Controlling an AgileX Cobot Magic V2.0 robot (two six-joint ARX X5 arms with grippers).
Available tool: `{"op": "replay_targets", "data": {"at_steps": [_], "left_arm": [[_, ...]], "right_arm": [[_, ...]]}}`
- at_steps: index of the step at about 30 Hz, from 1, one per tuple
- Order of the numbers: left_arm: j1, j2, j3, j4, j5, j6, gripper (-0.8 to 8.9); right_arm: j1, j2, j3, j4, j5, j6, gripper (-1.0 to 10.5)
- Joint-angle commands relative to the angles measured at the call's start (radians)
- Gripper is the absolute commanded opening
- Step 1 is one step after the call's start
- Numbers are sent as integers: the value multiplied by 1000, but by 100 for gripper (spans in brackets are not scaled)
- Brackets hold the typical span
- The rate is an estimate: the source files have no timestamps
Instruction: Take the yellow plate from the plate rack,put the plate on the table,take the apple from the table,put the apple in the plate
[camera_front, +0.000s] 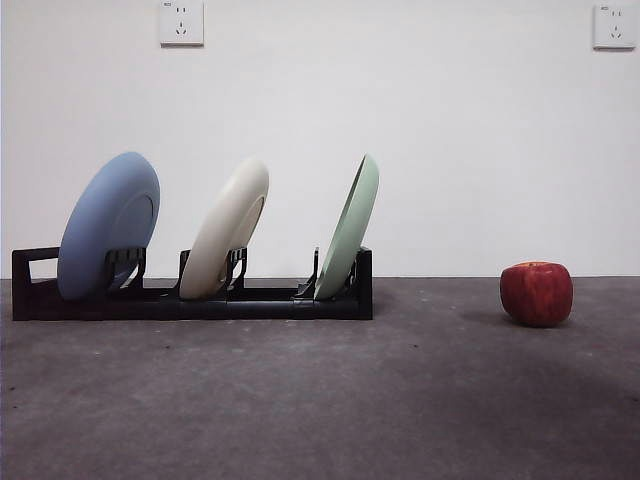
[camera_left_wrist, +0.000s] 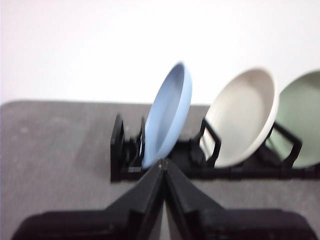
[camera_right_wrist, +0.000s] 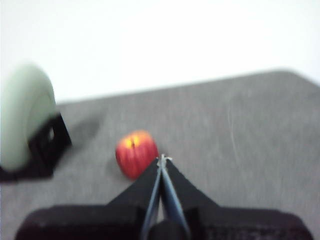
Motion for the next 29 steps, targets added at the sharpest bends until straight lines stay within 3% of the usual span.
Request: {"op": "replay_targets", "data": {"at_steps": [1, 5, 11, 20, 25, 29], "left_arm": [[2, 51, 42, 28, 27, -9, -5], [2, 148, 108, 45, 86, -9, -5], [2, 342, 245, 42, 192, -13, -4], [1, 629, 496, 35, 553, -109, -3], [1, 758, 601, 11, 704, -112, -3], [0, 843, 658, -14, 712, -114, -5]], "right_arm": [[1, 25, 58, 8, 3, 15, -8], [1, 87, 142, 7, -14, 15, -8], [1, 235, 288, -17, -132, 14, -8], [1, 497, 517, -202, -369, 14, -1], [1, 612, 598, -348, -395, 14, -1], [1, 683, 621, -418, -396, 18, -1]]}}
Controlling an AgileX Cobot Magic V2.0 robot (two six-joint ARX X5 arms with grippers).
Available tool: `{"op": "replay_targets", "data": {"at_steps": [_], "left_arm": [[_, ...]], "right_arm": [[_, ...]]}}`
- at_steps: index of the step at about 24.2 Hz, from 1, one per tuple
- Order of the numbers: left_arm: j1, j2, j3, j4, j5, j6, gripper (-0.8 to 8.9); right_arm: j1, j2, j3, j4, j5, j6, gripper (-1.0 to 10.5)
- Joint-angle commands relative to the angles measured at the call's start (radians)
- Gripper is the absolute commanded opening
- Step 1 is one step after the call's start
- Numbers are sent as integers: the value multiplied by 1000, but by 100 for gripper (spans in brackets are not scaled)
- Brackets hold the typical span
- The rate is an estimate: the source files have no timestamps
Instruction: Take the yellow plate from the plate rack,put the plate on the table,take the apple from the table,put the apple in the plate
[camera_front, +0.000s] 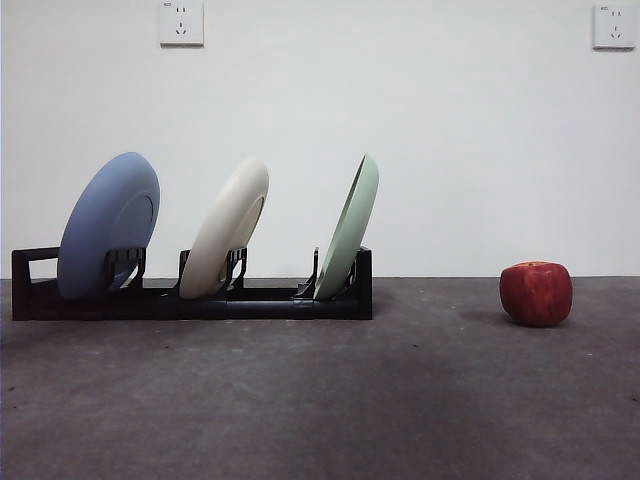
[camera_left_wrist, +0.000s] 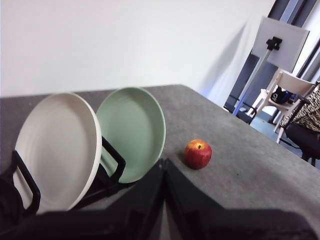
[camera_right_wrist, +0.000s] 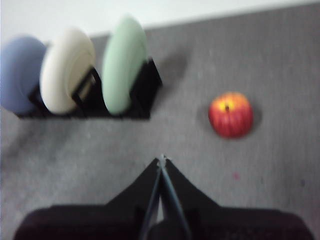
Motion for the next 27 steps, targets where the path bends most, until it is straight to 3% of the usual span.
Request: {"op": "replay_targets", "data": {"at_steps": [1, 5, 7, 11, 16, 17, 18, 21, 23, 27], "left_arm": [[0, 60, 35, -20, 9, -9, -5], [0, 156, 129, -128, 16, 4, -5], [-2, 241, 221, -236, 16, 68, -5], [-27, 407, 394, -400, 14, 180, -5], [-66, 612, 568, -480, 6, 206, 1], [-76, 650, 601, -490, 6, 209, 21], [-87, 688, 635, -497, -6, 208, 101], [-124, 771, 720, -505, -82, 209, 413], [-145, 811, 758, -507, -98, 222, 481], [-183, 875, 805, -523, -123, 249, 517]], "right_arm": [[1, 41, 12, -42, -5, 16, -1], [2, 84, 22, -89, -97, 18, -1], [5, 110, 30, -74, -189, 14, -2], [5, 151, 69, -85, -266, -10, -2], [5, 182, 113, -90, -327, -13, -2], [5, 187, 121, -90, -348, -20, -2], [6, 189, 126, -90, -365, -35, -2], [35, 194, 138, -99, -370, -38, -2], [63, 194, 140, -101, -370, -38, -2], [123, 194, 140, -100, -369, -31, -2]]}}
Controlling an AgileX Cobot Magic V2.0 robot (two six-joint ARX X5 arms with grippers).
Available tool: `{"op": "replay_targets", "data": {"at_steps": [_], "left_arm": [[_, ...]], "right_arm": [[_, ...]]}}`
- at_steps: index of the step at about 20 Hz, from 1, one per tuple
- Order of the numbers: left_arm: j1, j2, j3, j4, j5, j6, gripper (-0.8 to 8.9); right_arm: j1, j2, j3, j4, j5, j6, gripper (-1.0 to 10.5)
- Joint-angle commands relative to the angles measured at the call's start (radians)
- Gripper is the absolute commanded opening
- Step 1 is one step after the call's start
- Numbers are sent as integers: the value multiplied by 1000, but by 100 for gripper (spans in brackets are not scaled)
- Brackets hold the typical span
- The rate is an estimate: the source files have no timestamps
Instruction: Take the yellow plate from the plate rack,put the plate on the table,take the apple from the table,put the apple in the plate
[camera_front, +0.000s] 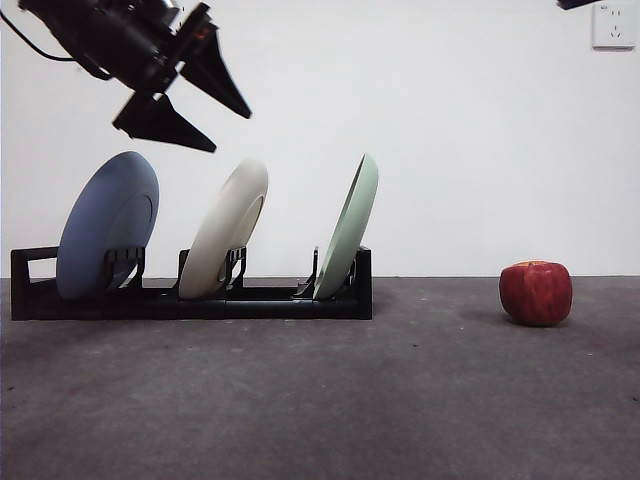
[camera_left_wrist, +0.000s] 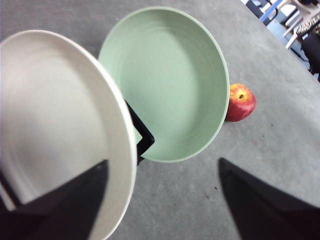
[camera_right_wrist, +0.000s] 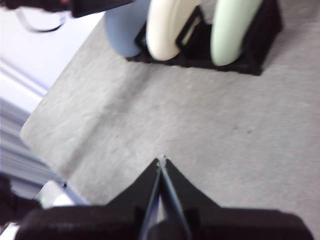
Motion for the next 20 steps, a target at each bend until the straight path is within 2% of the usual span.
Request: {"op": "replay_targets", "data": {"at_steps": [1, 4, 6, 9, 12, 16, 18, 20], "left_arm": [[-23, 43, 11, -3, -53, 33, 588], [-57, 76, 11, -5, -166, 98, 598], [-76, 91, 11, -4, -175, 135, 598], [-92, 114, 11, -1, -175, 145, 579], [-97, 145, 11, -23, -176, 170, 409], [-97, 155, 11, -6, -176, 170, 81], [-94, 155, 11, -3, -175, 170, 21], [-93, 155, 11, -3, -175, 170, 21]], "right_arm": [[29, 2, 4, 4, -5, -6, -2], [55, 2, 5, 4, -5, -5, -2], [67, 2, 6, 4, -3, -3, -2], [70, 2, 14, 3, -2, 2, -2], [70, 2, 22, 1, -2, 2, -2], [70, 2, 22, -2, -2, 2, -2], [70, 2, 22, -2, -2, 2, -2], [70, 2, 22, -2, -2, 2, -2]]}}
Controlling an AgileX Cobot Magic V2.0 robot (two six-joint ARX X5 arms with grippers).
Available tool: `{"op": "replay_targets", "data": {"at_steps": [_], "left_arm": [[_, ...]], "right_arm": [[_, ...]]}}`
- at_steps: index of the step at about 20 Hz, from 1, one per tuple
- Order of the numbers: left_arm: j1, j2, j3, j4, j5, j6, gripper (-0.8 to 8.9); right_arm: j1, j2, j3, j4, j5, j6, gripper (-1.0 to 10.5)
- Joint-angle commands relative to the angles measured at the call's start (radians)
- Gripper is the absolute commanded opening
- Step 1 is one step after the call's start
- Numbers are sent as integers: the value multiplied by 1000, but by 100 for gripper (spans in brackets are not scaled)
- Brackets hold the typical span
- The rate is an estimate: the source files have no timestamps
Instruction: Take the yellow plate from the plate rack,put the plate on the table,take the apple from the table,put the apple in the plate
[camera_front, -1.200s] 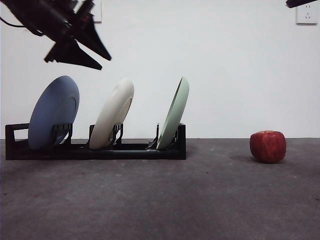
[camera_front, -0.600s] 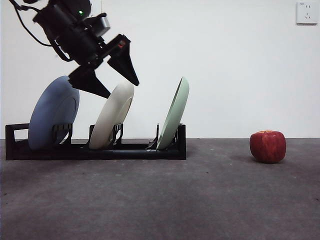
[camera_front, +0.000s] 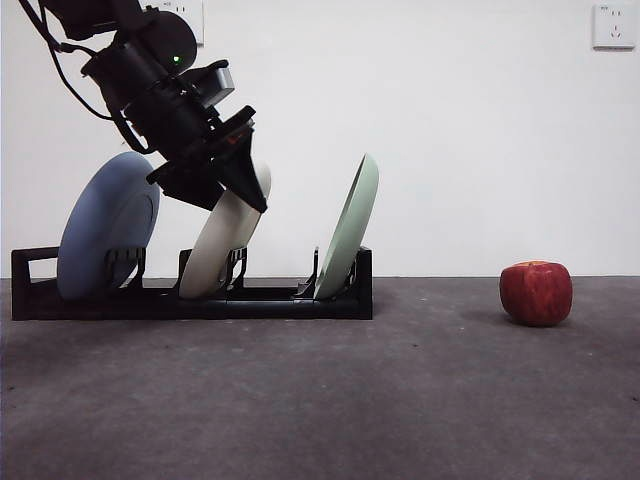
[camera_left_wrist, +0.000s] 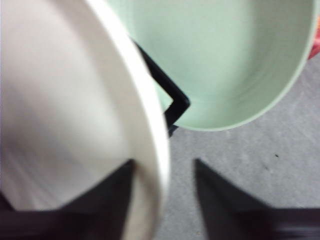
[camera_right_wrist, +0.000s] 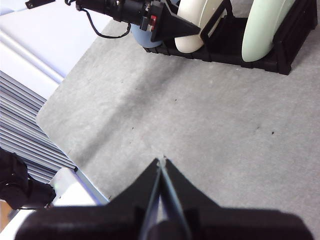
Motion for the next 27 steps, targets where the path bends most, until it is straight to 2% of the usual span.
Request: {"op": "replay_targets", "data": {"at_steps": [1, 9, 13, 17, 23, 27], "left_arm": [[-3, 3, 0, 5, 13, 15, 21], [10, 2, 10, 0, 14, 15, -8], [15, -6, 79, -41, 14, 15, -9], [17, -7, 223, -163, 14, 15, -9], [17, -16, 463, -464, 23, 8, -9], [-11, -109, 470, -575, 21, 46, -9]], "right_arm": [[2, 1, 5, 4, -3, 0, -2], [2, 1, 5, 4, -3, 0, -2], [2, 1, 5, 4, -3, 1, -2], [2, 1, 5, 4, -3, 1, -2], [2, 1, 5, 4, -3, 1, -2], [2, 1, 5, 4, -2, 15, -2]]}}
